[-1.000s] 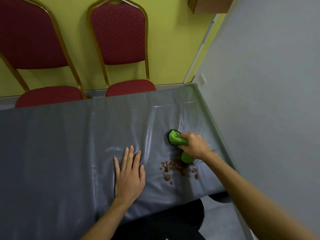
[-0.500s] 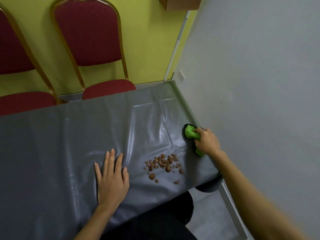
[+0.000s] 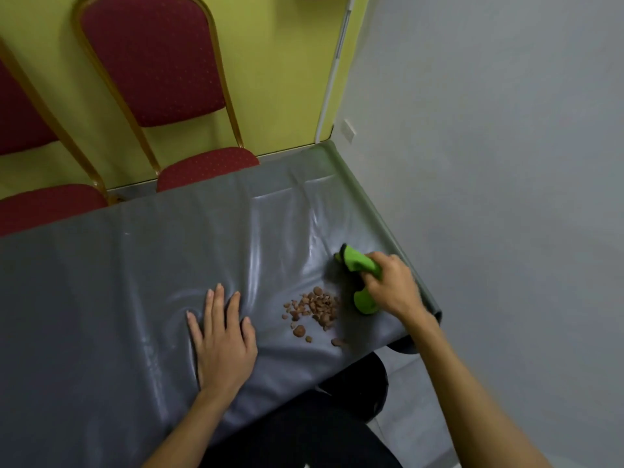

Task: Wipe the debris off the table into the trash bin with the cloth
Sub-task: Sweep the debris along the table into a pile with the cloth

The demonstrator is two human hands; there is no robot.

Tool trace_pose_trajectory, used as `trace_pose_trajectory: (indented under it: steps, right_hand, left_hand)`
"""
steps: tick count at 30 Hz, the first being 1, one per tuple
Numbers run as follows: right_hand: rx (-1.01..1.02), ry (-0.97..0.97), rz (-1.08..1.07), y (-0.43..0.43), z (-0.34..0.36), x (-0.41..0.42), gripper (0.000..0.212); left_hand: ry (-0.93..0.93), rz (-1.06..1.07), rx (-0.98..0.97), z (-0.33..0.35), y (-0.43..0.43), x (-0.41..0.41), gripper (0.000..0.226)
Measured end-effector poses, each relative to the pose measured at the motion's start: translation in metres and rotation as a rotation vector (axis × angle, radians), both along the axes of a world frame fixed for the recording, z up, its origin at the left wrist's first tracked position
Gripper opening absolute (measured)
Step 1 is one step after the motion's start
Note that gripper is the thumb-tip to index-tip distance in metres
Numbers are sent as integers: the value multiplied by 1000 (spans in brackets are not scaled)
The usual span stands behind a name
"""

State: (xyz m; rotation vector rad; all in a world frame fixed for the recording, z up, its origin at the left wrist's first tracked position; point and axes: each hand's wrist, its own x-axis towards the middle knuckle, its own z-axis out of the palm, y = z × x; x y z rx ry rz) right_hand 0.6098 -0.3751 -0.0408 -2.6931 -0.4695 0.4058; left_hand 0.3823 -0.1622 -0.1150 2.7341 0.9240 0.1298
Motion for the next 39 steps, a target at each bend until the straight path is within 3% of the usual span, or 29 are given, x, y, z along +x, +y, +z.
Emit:
trace_pose_trajectory:
  steps: [5, 9, 16, 22, 30, 39]
  right_hand:
    - [-163, 29, -138, -36, -10, -1, 34]
    - [-107, 73, -178, -16, -22, -40, 39]
    - [-9, 96, -1, 16, -10, -69, 36]
    - [-12, -96, -322, -39, 13, -21, 32]
    - [-123, 52, -371, -52, -6, -56, 34]
    - [94, 201, -398, 14, -9, -121, 25]
  left_hand:
    - [-2, -4, -2, 0, 0, -1, 56]
    - [-11, 3, 0, 1, -1, 0, 55]
    - [-10, 9, 5, 0, -1, -1, 55]
    - [-7, 12, 16, 0, -3, 0, 55]
    - [-26, 14, 16, 1, -3, 1, 54]
    - [-30, 19, 17, -1, -3, 1, 54]
